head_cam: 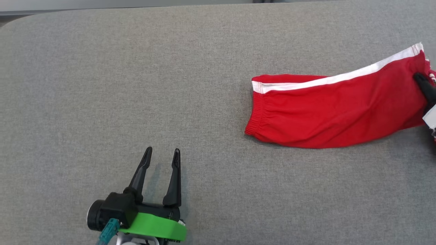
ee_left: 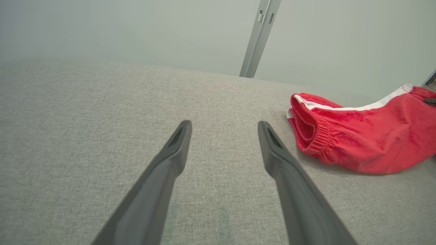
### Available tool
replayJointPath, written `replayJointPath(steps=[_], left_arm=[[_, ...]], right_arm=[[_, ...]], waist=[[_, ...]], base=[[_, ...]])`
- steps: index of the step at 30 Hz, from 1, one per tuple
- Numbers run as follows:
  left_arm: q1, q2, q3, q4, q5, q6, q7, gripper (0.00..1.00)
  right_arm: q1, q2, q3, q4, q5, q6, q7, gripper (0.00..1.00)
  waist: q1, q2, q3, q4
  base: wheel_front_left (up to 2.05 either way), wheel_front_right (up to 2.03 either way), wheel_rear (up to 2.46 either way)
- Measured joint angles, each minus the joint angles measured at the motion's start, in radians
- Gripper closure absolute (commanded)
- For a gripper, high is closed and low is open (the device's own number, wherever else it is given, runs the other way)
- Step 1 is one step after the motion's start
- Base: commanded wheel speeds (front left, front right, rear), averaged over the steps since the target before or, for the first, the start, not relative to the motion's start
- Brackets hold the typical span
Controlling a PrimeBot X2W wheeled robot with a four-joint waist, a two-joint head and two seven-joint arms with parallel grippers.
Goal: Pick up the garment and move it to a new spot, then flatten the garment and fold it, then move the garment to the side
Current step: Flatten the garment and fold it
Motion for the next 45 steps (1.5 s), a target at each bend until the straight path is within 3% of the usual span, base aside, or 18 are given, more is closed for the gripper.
replayJointPath(steps=[5,10,19,28,29,30,34,37,41,45], left_arm=[[0.019,0.0,-0.006,0.003,-0.016,0.013,0.0,0.0],[0.019,0.0,-0.025,-0.004,-0.029,0.023,0.0,0.0],[-0.015,0.0,-0.049,0.006,-0.046,0.035,0.0,0.0],[-0.02,0.0,-0.048,0.019,-0.058,0.041,0.0,0.0],[-0.019,0.0,-0.046,0.019,-0.059,0.041,0.0,0.0],[-0.019,0.0,-0.042,0.019,-0.059,0.041,0.0,0.0],[-0.015,0.0,-0.029,0.026,-0.057,0.042,0.0,0.0],[0.002,0.0,-0.007,0.031,-0.054,0.038,0.0,0.0],[0.043,0.0,0.043,0.032,-0.036,0.03,0.0,0.0],[0.085,0.0,0.088,0.027,-0.026,0.022,0.0,0.0]], right_arm=[[0.013,0.035,0.01,-0.145,-0.022,0.0,0.023,1.0],[0.017,0.165,0.031,-0.253,-0.076,0.0,0.095,1.0],[0.009,0.444,0.09,-0.225,-0.246,0.0,0.166,1.0],[0.001,0.553,0.061,-0.173,-0.326,0.0,0.167,1.0],[0.002,0.558,0.06,-0.17,-0.33,0.0,0.169,0.71],[0.002,0.56,0.061,-0.171,-0.334,0.0,0.169,0.0],[0.023,0.548,0.076,-0.212,-0.362,0.0,0.138,0.0],[0.084,0.49,0.098,-0.293,-0.387,0.0,0.066,0.0],[0.207,0.381,0.067,-0.392,-0.467,0.0,-0.109,0.0],[0.34,0.297,-0.007,-0.397,-0.548,0.001,-0.294,0.0]], waist=[[0.0,0.0,-0.019,0.017],[0.0,0.0,-0.016,0.035],[0.0,-0.0001,0.036,0.081],[0.0,0.0,0.051,0.123],[0.0,0.0,0.049,0.122],[0.0,0.0,0.047,0.119],[0.0,0.0,0.033,0.104],[0.0,0.0,0.009,0.093],[0.0,-0.0001,-0.035,0.071],[0.0,0.0,-0.085,0.041]], base=[[0.0,0.0,0.0],[0.0,0.0,0.0],[0.0,0.0,0.0],[0.0,0.0,0.0],[0.0,0.0,0.0],[0.0,0.0,0.0],[0.0,0.0,0.0],[0.0,0.0,0.0],[0.0,0.0,0.0],[0.0,0.0,0.0]])
